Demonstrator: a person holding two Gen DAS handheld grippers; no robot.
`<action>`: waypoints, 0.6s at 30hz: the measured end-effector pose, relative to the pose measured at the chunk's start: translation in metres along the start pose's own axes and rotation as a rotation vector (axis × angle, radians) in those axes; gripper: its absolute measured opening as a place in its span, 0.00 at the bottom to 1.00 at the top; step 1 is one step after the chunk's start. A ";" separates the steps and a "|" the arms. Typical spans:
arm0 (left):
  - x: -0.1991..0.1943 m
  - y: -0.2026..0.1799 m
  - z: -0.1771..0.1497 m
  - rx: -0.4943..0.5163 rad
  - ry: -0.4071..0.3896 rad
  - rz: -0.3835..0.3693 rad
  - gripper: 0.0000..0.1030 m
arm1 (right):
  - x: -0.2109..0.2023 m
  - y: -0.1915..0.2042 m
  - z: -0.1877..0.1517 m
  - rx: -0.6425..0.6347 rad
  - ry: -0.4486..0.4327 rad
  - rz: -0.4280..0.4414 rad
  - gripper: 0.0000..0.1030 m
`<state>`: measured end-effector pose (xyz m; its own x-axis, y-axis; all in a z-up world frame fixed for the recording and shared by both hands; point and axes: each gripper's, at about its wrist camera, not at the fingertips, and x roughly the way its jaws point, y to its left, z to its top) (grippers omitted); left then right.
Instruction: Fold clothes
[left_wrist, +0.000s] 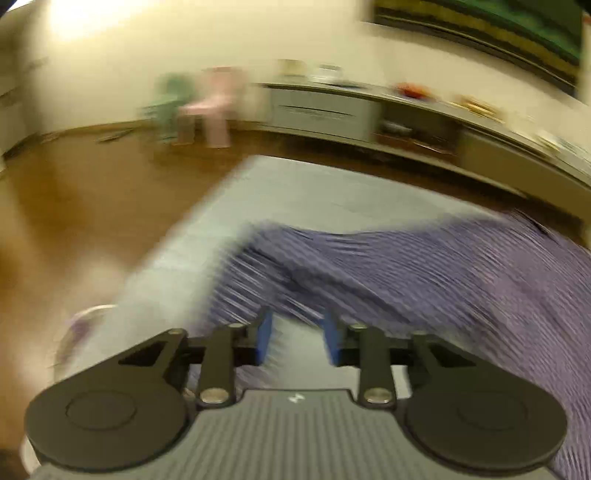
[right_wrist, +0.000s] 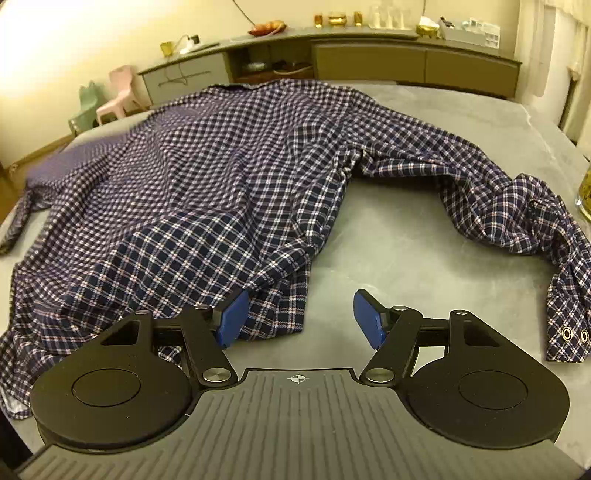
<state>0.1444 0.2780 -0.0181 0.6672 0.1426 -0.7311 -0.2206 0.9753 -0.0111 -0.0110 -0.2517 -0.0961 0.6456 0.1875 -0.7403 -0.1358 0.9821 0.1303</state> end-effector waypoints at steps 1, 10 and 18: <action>-0.005 -0.013 -0.014 0.048 0.017 -0.084 0.51 | -0.001 -0.001 0.000 0.004 -0.005 0.001 0.61; -0.034 -0.124 -0.139 0.428 0.147 -0.357 0.73 | 0.018 0.007 0.003 -0.042 0.011 0.055 0.64; -0.032 -0.064 -0.114 0.245 0.073 -0.211 0.01 | -0.108 -0.024 0.000 0.225 -0.178 0.373 0.00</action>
<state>0.0562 0.1921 -0.0714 0.6250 -0.0705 -0.7775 0.1001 0.9949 -0.0097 -0.0772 -0.2958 -0.0196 0.7053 0.5088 -0.4936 -0.2297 0.8228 0.5198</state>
